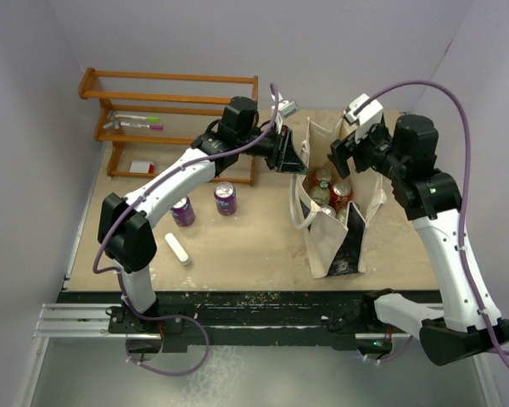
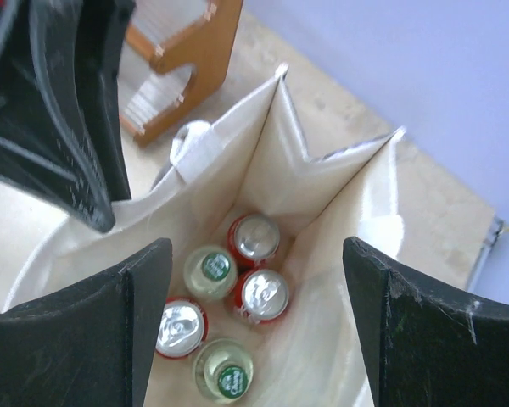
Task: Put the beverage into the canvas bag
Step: Place the drink in the canvas bag, then pick up the drink from the center of the board.
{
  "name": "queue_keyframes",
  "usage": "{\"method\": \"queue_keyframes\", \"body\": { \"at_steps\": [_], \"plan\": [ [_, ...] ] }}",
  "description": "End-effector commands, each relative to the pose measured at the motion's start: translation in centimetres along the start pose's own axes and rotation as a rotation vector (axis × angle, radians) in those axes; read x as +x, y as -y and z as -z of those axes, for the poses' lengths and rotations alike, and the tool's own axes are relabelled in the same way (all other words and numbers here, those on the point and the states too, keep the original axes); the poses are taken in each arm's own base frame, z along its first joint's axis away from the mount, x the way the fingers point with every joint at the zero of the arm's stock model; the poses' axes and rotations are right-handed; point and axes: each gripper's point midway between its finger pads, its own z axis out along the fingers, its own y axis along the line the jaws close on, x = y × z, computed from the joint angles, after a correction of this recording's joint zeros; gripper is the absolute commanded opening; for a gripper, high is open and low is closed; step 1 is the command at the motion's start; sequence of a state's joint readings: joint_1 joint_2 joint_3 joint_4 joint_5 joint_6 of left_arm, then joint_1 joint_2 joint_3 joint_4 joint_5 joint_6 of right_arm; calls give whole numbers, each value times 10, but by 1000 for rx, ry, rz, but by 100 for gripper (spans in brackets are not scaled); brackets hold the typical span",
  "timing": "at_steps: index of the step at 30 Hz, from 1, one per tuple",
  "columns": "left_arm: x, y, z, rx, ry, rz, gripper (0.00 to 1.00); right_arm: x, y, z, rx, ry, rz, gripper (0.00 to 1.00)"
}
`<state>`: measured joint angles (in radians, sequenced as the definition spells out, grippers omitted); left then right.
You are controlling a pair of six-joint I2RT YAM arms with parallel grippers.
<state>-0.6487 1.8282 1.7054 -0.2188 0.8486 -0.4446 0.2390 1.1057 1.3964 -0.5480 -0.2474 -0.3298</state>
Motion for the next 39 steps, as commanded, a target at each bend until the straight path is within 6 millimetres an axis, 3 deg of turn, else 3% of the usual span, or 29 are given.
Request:
{"method": "queue_keyframes", "body": {
  "at_steps": [1, 6, 11, 15, 19, 23, 30, 35, 39],
  "plan": [
    [-33, 46, 21, 133, 57, -192, 33, -47, 11, 22, 30, 109, 14, 82],
    [-46, 66, 47, 131, 77, -356, 58, -77, -1, 34, -58, 183, 36, 82],
    [-54, 59, 92, 58, 101, -451, 74, -92, -14, 35, -141, 215, 53, 82],
    [-57, 32, 132, -134, 104, -535, 86, -95, -24, 27, -187, 225, 64, 81],
    [-40, -12, 166, -410, 21, -626, 99, -100, -38, 20, -248, 236, 81, 81],
    [-28, -54, 212, -633, 20, -537, 99, -106, -66, 3, -340, 233, 112, 81],
    [-14, -104, 307, -896, 165, -273, 99, -104, -118, -47, -450, 178, 163, 82],
    [-8, -117, 372, -1109, 261, -220, 99, -92, -158, -85, -485, 107, 178, 82],
    [-8, -112, 390, -1161, 300, -222, 99, -71, -192, -116, -507, 26, 202, 85]
  ]
}}
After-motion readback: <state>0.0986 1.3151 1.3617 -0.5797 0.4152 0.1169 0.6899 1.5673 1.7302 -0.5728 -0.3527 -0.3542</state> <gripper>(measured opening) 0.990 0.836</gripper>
